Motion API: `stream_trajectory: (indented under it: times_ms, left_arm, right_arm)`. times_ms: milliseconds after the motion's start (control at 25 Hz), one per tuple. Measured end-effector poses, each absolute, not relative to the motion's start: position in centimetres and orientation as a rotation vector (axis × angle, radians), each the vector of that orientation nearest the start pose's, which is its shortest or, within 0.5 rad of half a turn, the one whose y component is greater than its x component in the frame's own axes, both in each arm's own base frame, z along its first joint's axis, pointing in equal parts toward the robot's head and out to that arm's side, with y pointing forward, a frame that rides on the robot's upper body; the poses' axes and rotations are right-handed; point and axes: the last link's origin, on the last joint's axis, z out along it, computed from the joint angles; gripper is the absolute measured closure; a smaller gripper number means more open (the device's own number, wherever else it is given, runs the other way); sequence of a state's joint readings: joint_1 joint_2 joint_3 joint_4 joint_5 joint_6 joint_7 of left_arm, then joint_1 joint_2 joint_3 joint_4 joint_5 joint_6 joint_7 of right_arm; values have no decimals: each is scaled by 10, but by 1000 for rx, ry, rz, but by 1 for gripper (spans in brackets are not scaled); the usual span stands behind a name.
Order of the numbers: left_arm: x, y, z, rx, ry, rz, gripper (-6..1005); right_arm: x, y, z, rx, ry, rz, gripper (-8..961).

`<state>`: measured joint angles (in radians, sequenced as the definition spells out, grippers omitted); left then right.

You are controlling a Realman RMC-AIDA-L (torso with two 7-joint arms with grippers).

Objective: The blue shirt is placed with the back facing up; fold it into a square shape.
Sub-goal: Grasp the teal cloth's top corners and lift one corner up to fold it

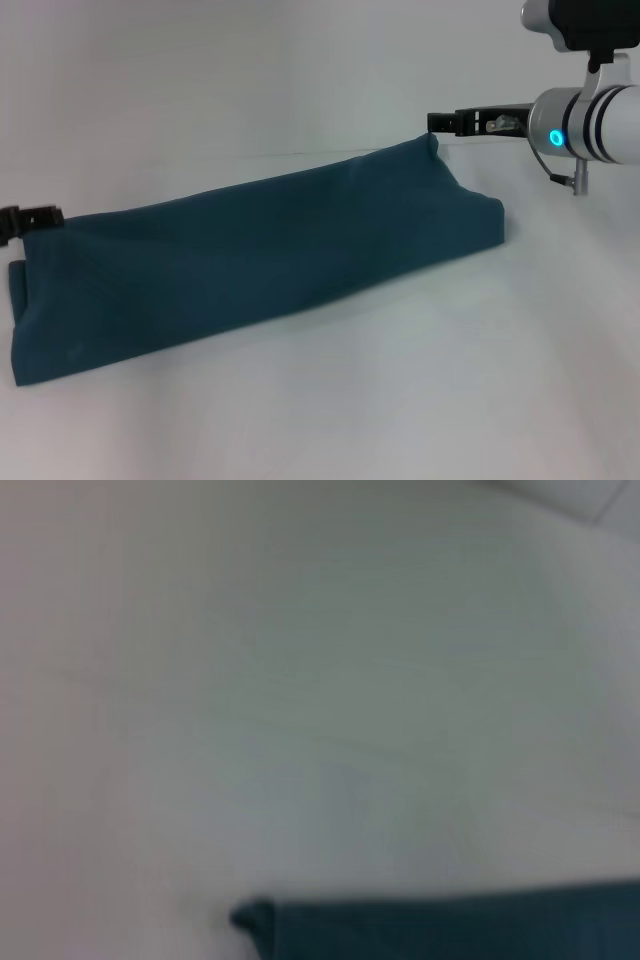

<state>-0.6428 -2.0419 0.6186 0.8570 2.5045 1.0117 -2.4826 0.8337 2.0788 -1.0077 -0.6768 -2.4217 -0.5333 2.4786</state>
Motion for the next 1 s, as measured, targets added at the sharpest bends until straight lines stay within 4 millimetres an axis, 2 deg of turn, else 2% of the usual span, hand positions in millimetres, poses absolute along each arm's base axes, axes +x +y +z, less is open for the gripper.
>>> stream_trajectory:
  times_ms: [160,480,1000]
  left_arm:
    - [-306,397,87,-1829,-1656,-214,89]
    - [-307,366,92,-1795,-1904,-113,74]
    - [-320,354,86,-1644,-2033,-62,81]
  right_arm:
    - [212,482,21,-1969,1037,280,22]
    - [217,473,33,-1992,994,263,23]
    - [203,474,42,-2029,905,261,23]
